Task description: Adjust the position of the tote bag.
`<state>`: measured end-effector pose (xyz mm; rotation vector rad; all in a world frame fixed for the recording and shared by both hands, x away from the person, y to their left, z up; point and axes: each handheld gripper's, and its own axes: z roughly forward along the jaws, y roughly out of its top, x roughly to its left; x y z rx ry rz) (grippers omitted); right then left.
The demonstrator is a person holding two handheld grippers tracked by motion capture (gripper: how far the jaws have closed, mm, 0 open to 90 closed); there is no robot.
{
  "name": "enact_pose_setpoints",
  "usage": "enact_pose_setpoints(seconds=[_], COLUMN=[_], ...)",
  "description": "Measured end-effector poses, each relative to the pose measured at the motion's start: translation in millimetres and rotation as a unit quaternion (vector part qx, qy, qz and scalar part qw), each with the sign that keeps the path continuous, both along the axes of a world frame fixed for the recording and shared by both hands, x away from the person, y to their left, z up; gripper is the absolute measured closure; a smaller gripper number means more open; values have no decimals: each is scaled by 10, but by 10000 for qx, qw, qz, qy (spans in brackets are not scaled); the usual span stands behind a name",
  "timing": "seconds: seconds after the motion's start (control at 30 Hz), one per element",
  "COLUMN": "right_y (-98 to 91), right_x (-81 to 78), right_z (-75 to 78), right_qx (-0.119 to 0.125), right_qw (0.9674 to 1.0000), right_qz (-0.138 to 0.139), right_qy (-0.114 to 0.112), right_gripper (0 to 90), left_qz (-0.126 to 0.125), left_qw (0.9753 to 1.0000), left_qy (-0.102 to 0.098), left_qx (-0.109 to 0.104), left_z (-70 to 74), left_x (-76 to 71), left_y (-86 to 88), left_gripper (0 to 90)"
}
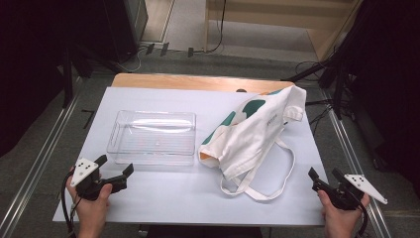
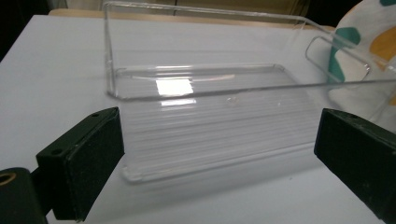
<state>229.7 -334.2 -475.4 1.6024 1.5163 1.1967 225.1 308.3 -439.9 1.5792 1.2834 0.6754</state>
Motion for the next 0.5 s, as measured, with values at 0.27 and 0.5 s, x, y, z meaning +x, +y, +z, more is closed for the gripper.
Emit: enact_pose_setpoints(seconds=[0.27,0.5], right_y=[79,137], right_x=[47,37], right_z=[34,88], right_qx=[-29,10], right_qw=[9999,9994], right_qz=[163,310], right_qy=[-34,-130], right_gripper=[137,238], left_qz=[-462,-655], left_qw=[9989,9978], left_qy=[-45,-79], left_qx=[9,38], left_z=[112,206], left_x=[41,128], left_y=[-373,-637], left_gripper=[20,38])
